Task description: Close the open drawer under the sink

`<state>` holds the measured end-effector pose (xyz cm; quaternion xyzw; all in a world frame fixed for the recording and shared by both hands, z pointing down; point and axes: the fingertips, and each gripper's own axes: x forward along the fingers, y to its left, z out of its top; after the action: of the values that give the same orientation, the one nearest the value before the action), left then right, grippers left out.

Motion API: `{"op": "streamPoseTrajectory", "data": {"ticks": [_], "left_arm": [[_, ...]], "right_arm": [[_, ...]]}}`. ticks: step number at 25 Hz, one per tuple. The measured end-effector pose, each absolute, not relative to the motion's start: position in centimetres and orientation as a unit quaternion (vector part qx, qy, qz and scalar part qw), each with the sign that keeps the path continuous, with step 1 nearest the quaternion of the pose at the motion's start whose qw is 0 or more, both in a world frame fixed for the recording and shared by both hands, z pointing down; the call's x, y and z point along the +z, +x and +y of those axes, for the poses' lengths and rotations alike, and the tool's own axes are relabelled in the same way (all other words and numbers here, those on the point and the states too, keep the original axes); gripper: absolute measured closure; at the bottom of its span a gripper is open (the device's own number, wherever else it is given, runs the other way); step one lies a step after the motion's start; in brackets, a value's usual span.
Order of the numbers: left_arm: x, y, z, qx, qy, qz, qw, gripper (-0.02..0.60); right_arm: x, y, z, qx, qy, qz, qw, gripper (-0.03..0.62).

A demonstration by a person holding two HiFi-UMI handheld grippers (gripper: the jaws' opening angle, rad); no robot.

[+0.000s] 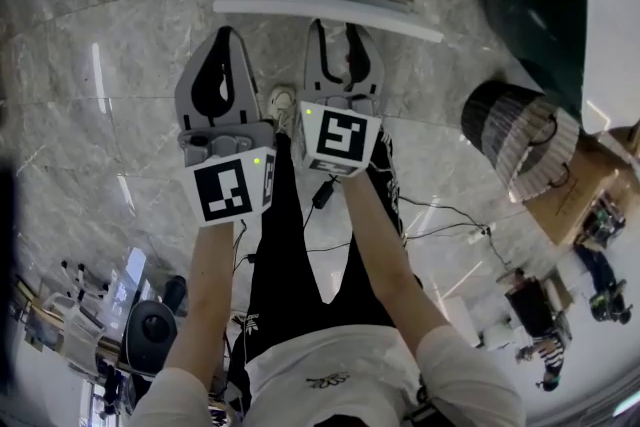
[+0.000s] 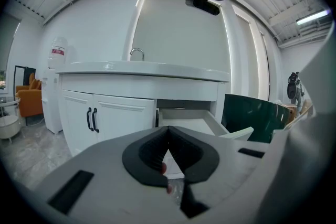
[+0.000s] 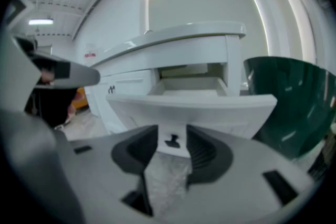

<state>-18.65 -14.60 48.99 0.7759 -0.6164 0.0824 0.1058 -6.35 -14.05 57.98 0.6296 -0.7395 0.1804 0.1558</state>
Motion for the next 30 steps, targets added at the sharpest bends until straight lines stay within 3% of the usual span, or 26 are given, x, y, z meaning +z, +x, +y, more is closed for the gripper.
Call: {"op": "streamPoseTrajectory", "data": {"ticks": [12,19,30], "left_arm": [[51.1,-21.4,-13.9,0.111,0.769,-0.620,0.111,0.560],[51.8,-22.6,-13.8,0.126,0.759,-0.630,0.107,0.560],[52.1,-23.0,-14.5,0.121,0.753,-0.638,0.106,0.560]], "right_arm": [[63.0,-6.7,-16.9,0.243,0.668,-0.680,0.180,0.399],[63.0,-6.9,-17.2,0.224,0.671,-0.676,0.205,0.447],[63.1,-7.1,-17.3,0.216,0.665,-0.687,0.199,0.450]]}}
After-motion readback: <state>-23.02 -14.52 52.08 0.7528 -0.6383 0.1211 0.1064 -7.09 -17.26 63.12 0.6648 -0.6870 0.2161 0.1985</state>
